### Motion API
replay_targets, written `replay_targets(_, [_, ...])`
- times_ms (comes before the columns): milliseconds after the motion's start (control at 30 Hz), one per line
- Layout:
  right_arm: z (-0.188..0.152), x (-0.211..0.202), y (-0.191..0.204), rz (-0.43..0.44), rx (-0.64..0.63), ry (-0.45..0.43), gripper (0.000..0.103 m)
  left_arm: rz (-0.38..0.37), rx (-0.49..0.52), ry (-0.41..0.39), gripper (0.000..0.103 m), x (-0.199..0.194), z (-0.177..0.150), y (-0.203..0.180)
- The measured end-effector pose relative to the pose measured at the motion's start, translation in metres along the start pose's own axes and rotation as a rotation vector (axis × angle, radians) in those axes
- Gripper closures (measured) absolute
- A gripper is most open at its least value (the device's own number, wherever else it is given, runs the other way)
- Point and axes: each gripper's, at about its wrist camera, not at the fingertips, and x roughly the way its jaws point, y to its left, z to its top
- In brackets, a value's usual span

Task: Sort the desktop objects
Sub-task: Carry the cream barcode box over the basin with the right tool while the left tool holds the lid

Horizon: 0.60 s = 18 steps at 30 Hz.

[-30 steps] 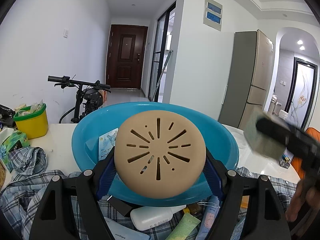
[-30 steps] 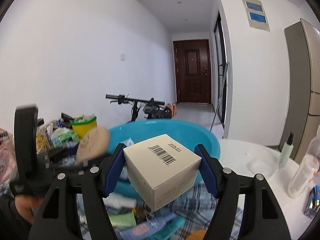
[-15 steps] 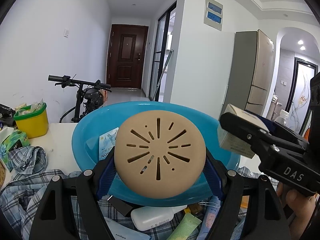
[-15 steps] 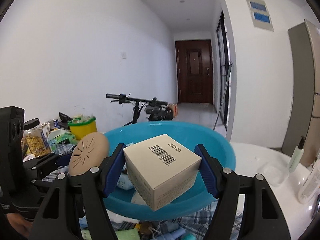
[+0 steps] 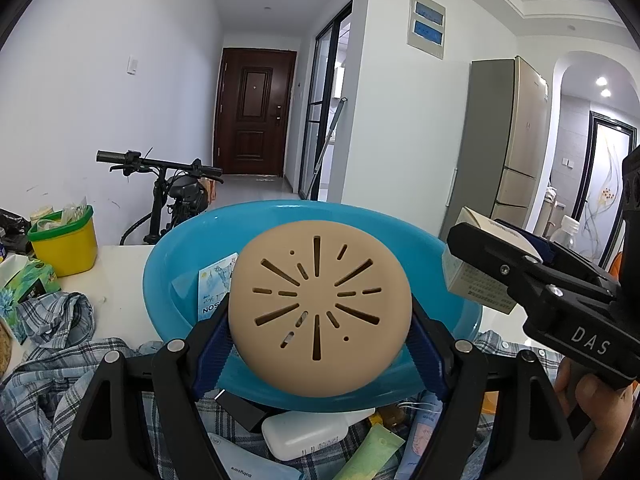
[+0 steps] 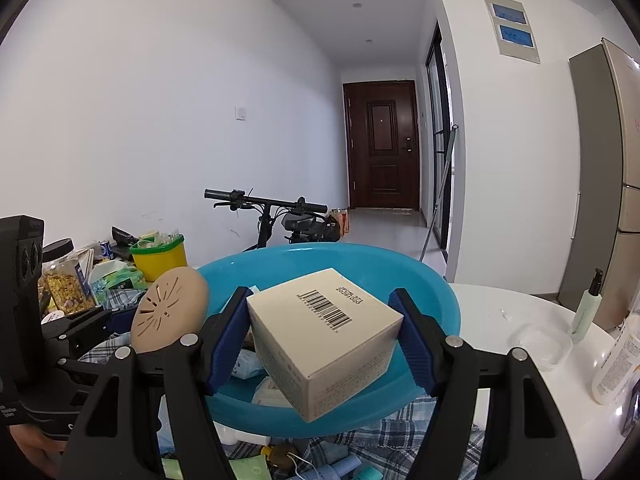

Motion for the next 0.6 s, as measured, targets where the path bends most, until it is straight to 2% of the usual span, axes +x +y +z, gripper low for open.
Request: replay_targets(600, [-0.0014, 0.0027, 0.002, 0.006, -0.007, 0.015, 0.034, -0.001, 0.001, -0.003, 0.023, -0.0002, -0.0004, 0.0004])
